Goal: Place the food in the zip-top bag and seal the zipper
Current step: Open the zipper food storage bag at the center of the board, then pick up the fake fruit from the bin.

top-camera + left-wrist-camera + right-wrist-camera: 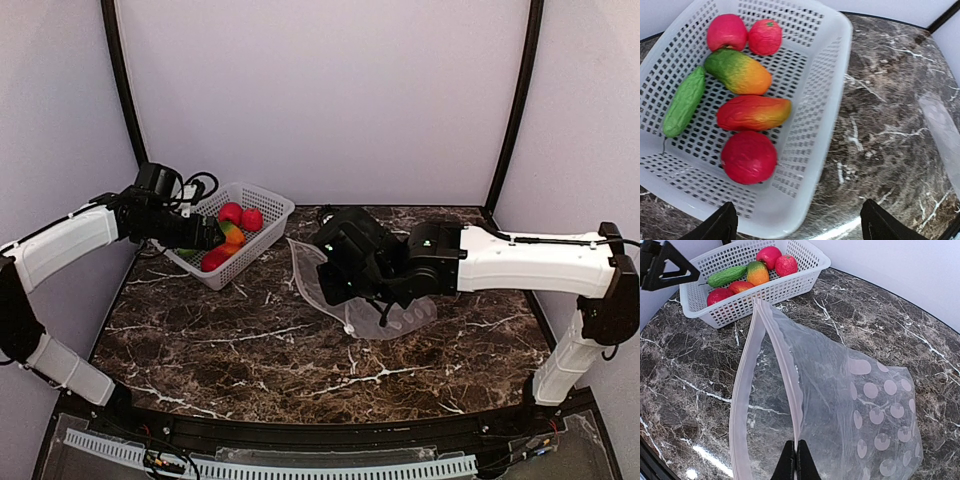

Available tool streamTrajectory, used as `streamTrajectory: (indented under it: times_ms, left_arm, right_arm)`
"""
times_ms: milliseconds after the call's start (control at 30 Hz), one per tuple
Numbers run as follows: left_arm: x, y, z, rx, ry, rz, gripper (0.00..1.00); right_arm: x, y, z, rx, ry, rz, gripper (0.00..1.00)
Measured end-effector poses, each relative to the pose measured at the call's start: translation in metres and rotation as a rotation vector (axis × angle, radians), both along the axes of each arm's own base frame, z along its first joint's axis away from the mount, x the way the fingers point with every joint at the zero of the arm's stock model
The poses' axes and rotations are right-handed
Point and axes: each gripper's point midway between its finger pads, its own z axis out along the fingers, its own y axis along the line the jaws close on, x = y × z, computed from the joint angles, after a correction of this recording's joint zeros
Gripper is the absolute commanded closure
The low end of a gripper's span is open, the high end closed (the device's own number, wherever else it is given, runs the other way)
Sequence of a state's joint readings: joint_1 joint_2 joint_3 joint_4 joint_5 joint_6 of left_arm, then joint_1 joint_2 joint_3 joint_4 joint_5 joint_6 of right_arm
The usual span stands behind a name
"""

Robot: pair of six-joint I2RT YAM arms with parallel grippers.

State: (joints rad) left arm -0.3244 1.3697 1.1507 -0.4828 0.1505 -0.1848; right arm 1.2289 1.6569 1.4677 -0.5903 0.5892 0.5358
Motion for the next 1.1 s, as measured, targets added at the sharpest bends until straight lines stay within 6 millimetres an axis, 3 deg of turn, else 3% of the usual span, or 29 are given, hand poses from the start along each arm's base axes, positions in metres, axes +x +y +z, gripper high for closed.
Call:
streamTrajectory:
  times_ms: [200, 400, 633, 833, 1100]
  left_arm:
    - [0.048, 0.035, -0.038, 0.072, 0.110, 0.083, 0.20]
    - [0.063, 0.039, -0.081, 0.096, 0.213, 0.097, 0.21]
    - [0.086, 0.047, -0.091, 0.095, 0.226, 0.125, 0.21]
    - [0.086, 0.054, -0.100, 0.083, 0.252, 0.136, 0.19]
    - [0.085, 0.046, -0.112, 0.059, 0.282, 0.103, 0.15]
  right_arm:
    - [0.000, 0.001, -0.001, 0.004, 0.009, 0.006, 1.00]
    - [0.001, 0.000, -0.001, 0.005, 0.012, 0.003, 1.00]
    - [0.003, 0.000, -0.002, 0.008, 0.019, 0.003, 1.00]
    - [0.006, 0.001, -0.004, 0.012, 0.022, 0.002, 1.00]
    - [0.009, 0.002, -0.005, 0.013, 0.021, 0.001, 1.00]
